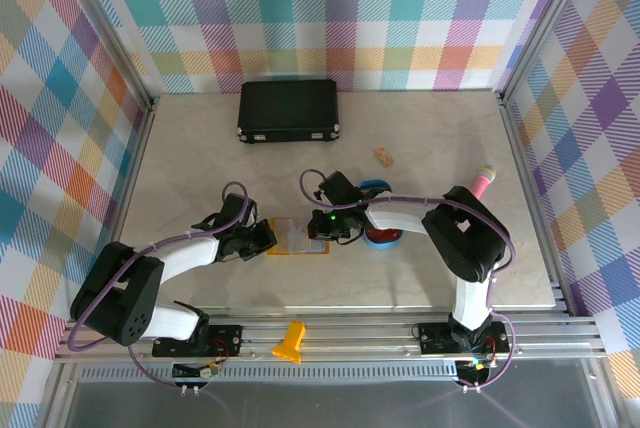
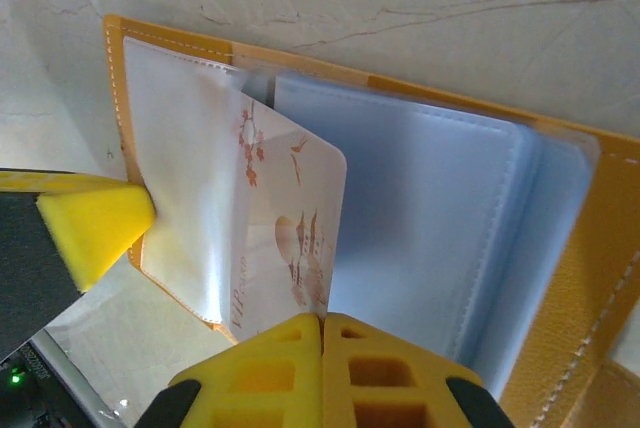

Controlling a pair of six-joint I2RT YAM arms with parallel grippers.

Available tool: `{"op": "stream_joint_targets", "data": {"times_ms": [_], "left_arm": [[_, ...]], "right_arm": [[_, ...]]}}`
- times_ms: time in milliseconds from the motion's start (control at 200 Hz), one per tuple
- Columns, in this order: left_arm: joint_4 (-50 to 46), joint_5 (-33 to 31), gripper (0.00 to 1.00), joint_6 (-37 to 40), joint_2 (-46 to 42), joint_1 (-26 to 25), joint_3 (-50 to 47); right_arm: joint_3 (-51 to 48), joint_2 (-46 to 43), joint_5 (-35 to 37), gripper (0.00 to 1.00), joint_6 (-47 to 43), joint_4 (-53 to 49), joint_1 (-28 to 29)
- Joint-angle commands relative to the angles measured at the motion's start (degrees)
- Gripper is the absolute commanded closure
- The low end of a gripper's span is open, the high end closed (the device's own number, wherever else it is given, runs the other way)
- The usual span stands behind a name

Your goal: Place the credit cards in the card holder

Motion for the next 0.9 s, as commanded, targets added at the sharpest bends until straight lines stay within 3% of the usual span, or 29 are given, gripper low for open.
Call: {"op": "stream_joint_targets", "data": {"times_ms": [0,530,895], "left_arm": [[-8.6,-7.9,0.94,0.9,3.5,-0.2,-2.5],[-8.7,-8.0,0.94,0.8,4.1,-0.2,-2.5],[-8.7,-7.8,0.94,0.8,4.7,-0.2,-2.1]], "right_arm": [[-0.1,1.4,-1.2,1.0,-1.6,0.6,0.2],[0.7,2.7,-1.7,1.0,1.9,1.9,0.4],[-0.3,2.3,-9.2,1.0,2.4,7.3,0.7]]}}
